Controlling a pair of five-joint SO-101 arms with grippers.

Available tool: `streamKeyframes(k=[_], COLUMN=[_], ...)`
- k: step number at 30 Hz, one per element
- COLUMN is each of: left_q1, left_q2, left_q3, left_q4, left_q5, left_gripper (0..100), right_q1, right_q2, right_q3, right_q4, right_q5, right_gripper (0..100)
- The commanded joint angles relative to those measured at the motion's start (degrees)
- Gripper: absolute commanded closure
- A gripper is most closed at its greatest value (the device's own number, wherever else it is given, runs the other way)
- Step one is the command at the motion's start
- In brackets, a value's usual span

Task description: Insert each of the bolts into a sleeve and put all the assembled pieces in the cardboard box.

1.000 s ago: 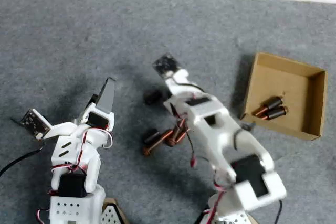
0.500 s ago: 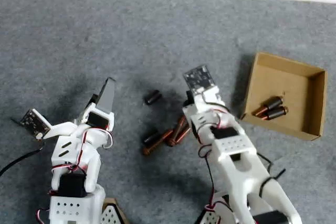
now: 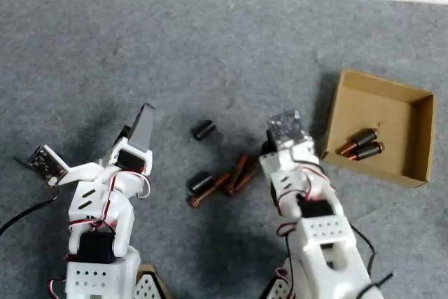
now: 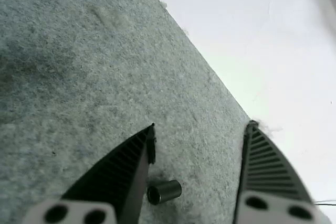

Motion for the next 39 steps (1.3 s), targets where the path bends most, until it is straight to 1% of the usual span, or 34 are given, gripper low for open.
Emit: streamKeyframes(k=[1, 5, 6, 11, 17, 19, 21, 23, 24, 26, 30, 32, 36, 39], left_q1=[2.1, 2.9, 2.9, 7.2, 7.3, 7.3, 7.5, 8.7, 9.8, 12.7, 20.1, 22.9, 25.7, 29.0], left_q2=[-0.4, -0.4, -0.4, -0.4, -0.2, -0.2, -0.2, -0.2, -0.2, -0.2, -0.1, -0.1, -0.1, 0.0], left_q3=[0.1, 0.1, 0.2, 0.2, 0.1, -0.3, -0.6, -1.4, -1.7, -2.3, -2.2, -2.2, -2.6, -2.0], left_q4=[-1.1, -1.0, -1.0, -1.0, -0.9, -0.8, -0.3, 0.6, 1.2, 2.6, 3.1, 2.9, 2.7, -0.8], left_q5=[-1.1, -1.3, -2.3, -5.1, -5.1, -5.2, -7.1, -8.8, -9.3, -11.3, -15.8, -18.2, -20.3, -23.0], left_gripper=[75, 75, 75, 75, 75, 77, 83, 88, 89, 89, 83, 83, 86, 87], right_q1=[2.0, 3.0, 3.6, 4.9, 4.9, 5.0, 5.0, 5.2, 5.7, 7.3, 10.3, 12.2, 16.6, 19.5], right_q2=[-7.8, -16.3, -18.5, -28.7, -41.8, -46.7, -51.9, -52.8, -52.2, -51.3, -52.2, -52.2, -52.2, -52.2], right_q3=[2.9, 8.2, 9.3, 10.9, 13.2, 14.0, 14.2, 13.8, 13.8, 14.0, 13.8, 13.7, 13.7, 13.7], right_q4=[-1.3, -1.1, -0.8, 8.7, 18.4, 21.8, 25.9, 28.6, 28.8, 28.8, 30.1, 30.8, 31.0, 31.0], right_q5=[-0.5, -0.5, -0.5, -0.5, -0.5, -0.5, -0.5, -0.5, -0.5, -0.5, -0.5, -2.5, -6.2, -9.1], right_gripper=[99.4, 99.4, 99.4, 99.4, 99.4, 99.4, 99.4, 99.4, 99.4, 99.4, 99.4, 99.4, 99.4, 99.4])
